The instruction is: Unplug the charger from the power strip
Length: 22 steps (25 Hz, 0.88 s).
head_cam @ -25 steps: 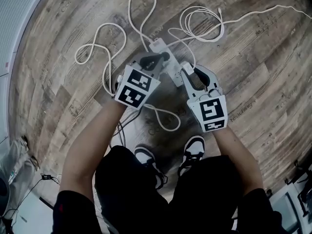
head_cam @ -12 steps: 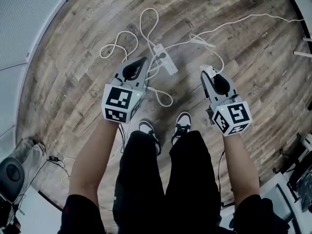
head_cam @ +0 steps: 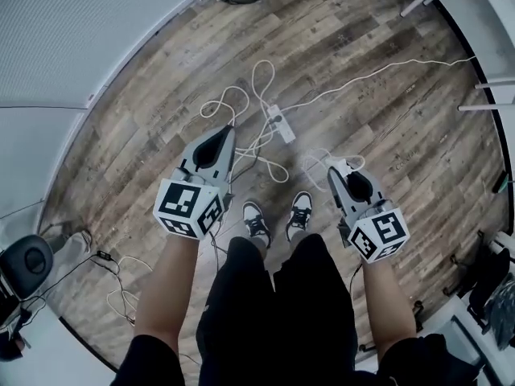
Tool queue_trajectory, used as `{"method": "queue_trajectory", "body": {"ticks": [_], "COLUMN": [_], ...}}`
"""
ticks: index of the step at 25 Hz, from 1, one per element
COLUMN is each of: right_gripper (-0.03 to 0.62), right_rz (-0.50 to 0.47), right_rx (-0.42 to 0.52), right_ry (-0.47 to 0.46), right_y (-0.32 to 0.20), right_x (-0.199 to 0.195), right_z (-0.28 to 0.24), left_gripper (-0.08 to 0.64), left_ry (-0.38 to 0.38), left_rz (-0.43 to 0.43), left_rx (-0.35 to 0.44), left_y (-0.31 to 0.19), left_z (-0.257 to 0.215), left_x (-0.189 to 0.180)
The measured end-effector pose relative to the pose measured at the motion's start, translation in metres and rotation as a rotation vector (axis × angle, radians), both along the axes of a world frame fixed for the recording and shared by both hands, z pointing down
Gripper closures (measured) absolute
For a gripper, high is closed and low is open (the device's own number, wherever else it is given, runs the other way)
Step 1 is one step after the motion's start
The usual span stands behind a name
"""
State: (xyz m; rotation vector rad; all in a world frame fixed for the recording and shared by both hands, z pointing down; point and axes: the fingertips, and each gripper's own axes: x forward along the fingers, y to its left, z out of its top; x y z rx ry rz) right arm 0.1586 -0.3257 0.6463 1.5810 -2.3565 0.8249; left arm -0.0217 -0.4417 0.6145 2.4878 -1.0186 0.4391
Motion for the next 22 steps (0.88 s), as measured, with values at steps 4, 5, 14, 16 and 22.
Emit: {"method": "queue_trajectory", "body": {"ticks": [4,5,14,16,22], "right_gripper": [0.485,0.485,0.485,0.485,0.485], "right_rz": [0.005,0.008,-0.014,-0.033,-0.111], "right_rx": [0.013,0.026,0.224,0.275,0.375], "right_ry": [-0.019,-0.018,-0.046,-0.049,-0.057], "right_y": [0.027,0.035,0.063,0.069,0.1], "right_x": [-0.017,-0.021,-0.052,-0.056,-0.068], "right_z": [-0.085,-0.109,-0.317,-0.354,-0.43], "left_gripper": [0.541,0.541,0.541,0.541,0.541], "left_ry": [0.005,-0.005,0.037,0.061,0.089], "left_rz": [-0.038,-0.037,-0.03,-0.046,-0.07], "left_rx": [0.037,0.055,0.158,0.166,0.249], "left_y": [0.035,0.048,0.138,0.156,0.207], "left_z": [-0.102,-0.128,-0.301,-0.327,-0.405], "left_x": [-0.031,-0.037,-0.095,-0.106,-0.117]}}
